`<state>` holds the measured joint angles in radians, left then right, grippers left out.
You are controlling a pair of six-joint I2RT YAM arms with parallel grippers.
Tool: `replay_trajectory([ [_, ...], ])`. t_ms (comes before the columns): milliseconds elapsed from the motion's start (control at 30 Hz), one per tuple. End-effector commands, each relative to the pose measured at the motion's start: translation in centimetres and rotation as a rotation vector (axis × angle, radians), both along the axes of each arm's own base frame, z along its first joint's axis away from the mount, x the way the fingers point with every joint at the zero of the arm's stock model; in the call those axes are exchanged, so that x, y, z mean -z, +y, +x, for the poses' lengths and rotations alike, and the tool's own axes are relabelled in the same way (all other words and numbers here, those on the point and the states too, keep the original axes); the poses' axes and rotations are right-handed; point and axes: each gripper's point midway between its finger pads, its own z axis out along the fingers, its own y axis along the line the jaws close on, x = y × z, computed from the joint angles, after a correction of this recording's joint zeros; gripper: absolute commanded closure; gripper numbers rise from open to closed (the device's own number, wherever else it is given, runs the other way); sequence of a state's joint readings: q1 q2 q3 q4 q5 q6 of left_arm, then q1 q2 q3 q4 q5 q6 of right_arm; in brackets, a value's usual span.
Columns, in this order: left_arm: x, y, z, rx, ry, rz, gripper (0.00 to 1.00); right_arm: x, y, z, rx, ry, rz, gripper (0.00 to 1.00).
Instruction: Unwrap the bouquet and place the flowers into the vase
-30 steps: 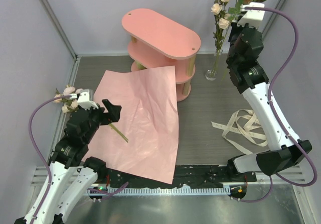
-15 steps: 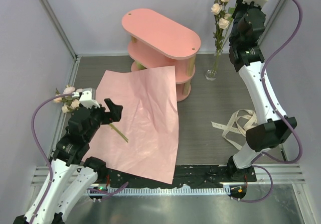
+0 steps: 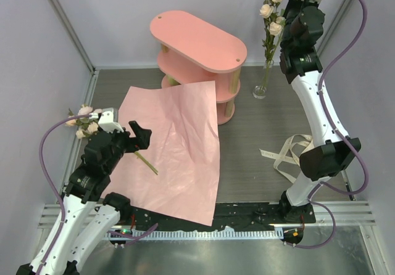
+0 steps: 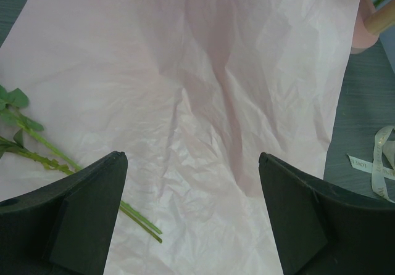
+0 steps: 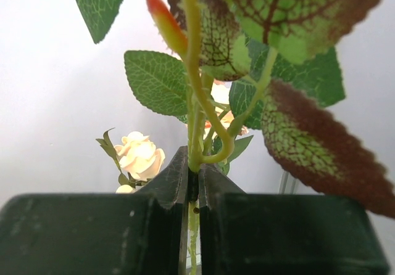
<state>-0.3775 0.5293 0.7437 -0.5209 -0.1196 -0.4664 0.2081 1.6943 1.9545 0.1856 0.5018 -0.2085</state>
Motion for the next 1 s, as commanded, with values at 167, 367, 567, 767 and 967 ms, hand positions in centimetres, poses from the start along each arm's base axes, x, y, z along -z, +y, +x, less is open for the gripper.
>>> replay_trajectory([
  [167,-1.4,-0.2,0.5,0.007,-0.048,-0.012,0.08,-0.4,0.1,0.2,-0.002,-0.050,-0.005,0.99],
  [367,-1.3,-0.2,0.5,0.008,-0.045,-0.012,0.08,1.5,0.3,1.0,-0.009,-0.023,0.000,0.99],
  [567,-1.3,-0.3,0.5,0.010,-0.044,-0.011,0.08,4.4,0.5,1.6,-0.012,0.020,-0.001,0.99],
  [767,-1.3,-0.3,0.5,0.010,-0.045,-0.012,0.08,7.5,0.7,2.4,-0.025,0.062,-0.005,0.99],
  [967,-1.4,-0.3,0.5,0.011,-0.048,-0.013,0.08,10.4,1.3,3.4,-0.044,0.093,-0.017,0.99],
])
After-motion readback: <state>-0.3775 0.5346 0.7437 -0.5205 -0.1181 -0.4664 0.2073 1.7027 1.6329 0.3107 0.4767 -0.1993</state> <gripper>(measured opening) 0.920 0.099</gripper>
